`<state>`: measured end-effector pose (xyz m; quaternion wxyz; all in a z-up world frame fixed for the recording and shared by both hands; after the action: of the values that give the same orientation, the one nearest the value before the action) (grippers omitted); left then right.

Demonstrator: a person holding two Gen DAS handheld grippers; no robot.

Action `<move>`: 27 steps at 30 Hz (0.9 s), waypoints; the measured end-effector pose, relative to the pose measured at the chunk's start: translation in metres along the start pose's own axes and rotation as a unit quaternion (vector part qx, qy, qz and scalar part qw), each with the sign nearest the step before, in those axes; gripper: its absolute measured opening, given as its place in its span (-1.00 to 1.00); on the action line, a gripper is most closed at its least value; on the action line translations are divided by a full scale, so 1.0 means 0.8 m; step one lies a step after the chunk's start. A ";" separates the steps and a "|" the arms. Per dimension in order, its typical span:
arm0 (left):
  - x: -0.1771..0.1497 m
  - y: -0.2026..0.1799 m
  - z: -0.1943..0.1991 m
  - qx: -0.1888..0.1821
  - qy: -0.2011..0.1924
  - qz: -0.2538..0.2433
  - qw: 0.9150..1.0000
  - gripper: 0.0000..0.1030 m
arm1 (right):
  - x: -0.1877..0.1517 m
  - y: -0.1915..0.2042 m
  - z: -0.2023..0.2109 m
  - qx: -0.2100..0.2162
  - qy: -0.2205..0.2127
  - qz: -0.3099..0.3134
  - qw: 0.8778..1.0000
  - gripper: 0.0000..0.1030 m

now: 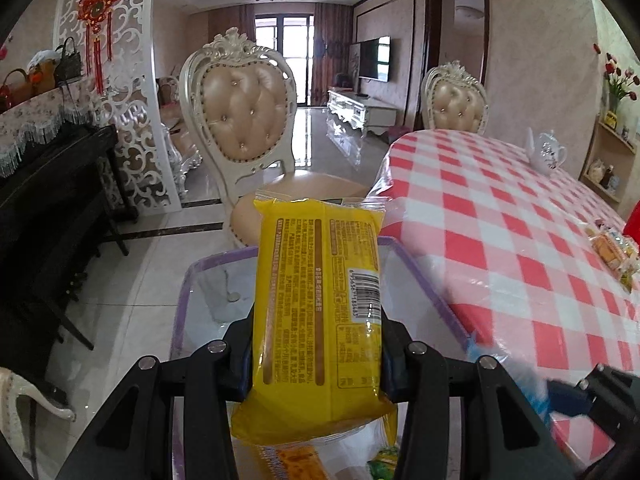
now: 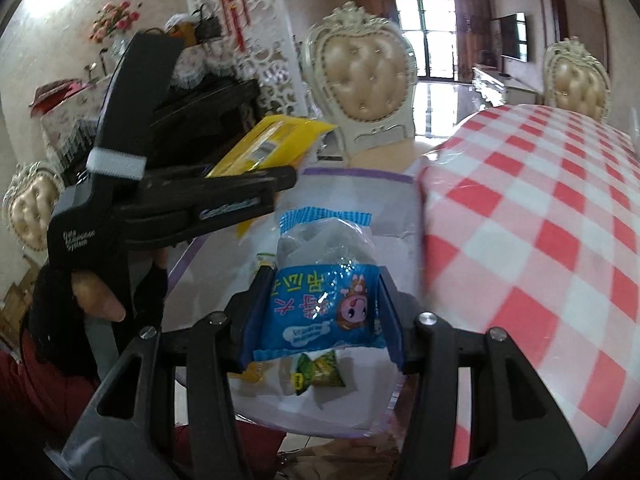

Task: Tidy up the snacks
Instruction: 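Open both grippers to drop the packets into the box, then grasp the small yellow-green packet with the right gripper while left grasps the orange-printed bread packet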

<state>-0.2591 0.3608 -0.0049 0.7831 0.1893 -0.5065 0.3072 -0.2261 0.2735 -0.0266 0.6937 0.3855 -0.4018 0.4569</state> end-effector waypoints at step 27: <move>0.024 -0.449 0.019 -0.307 0.083 0.032 0.948 0.67 | -0.046 -0.497 0.396 -0.398 -0.114 -0.241 0.878 0.51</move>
<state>-0.0221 0.0917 0.0238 0.8323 -0.1024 -0.5154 0.1767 0.0744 -0.1377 -0.0058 0.8265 0.2116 -0.5209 0.0304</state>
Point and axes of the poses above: each gripper's, at about its wrist camera, not at the fingertips, and z roughly against the way its jaws point, y to its left, x to its top, the point moved 9 cm from there along -z, roughly the way its jaws point, and after that the axes turned 15 degrees about -y, right-handed, at the moved point
